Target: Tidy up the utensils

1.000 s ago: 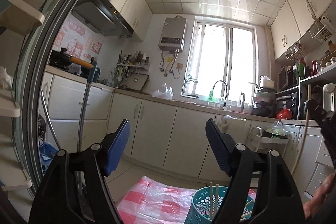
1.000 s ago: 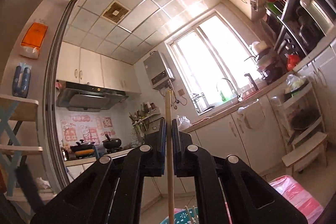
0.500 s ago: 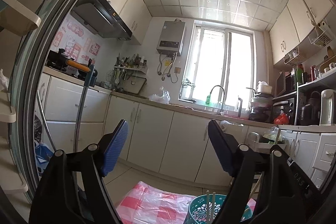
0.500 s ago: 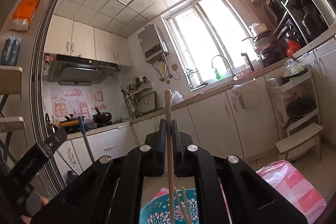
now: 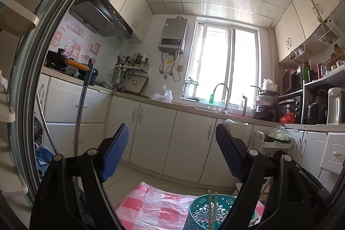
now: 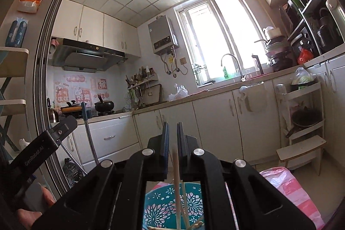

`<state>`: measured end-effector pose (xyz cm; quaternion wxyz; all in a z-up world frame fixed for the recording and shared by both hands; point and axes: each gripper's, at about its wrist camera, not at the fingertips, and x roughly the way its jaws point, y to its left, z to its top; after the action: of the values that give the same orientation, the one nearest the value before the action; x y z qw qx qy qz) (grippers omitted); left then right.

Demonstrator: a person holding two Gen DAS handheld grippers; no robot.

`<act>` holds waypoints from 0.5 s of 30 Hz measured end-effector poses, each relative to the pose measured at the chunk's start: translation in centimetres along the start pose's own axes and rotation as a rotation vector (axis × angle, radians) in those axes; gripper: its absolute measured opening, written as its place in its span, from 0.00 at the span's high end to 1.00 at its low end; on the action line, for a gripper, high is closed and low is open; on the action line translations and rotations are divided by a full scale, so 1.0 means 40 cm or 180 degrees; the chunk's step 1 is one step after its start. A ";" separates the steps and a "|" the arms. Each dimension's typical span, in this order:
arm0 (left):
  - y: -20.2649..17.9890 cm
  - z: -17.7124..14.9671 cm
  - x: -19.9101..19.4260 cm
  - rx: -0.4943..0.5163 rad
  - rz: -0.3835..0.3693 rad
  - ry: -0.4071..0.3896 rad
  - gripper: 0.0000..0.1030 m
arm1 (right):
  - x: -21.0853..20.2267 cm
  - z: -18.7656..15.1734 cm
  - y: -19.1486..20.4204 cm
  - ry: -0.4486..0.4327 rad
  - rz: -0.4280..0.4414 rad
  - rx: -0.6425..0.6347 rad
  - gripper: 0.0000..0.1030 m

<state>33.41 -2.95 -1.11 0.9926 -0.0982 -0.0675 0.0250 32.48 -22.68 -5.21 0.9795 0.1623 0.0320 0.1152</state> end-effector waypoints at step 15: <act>-0.015 -0.011 0.014 0.0113 -0.0004 0.0239 0.12 | -0.015 0.001 -0.008 0.0065 -0.0017 0.0020 0.68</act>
<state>34.04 -3.57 -1.34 0.9960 -0.0814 -0.0298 0.0220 31.96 -23.12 -5.24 0.9789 0.1641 0.0428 0.1141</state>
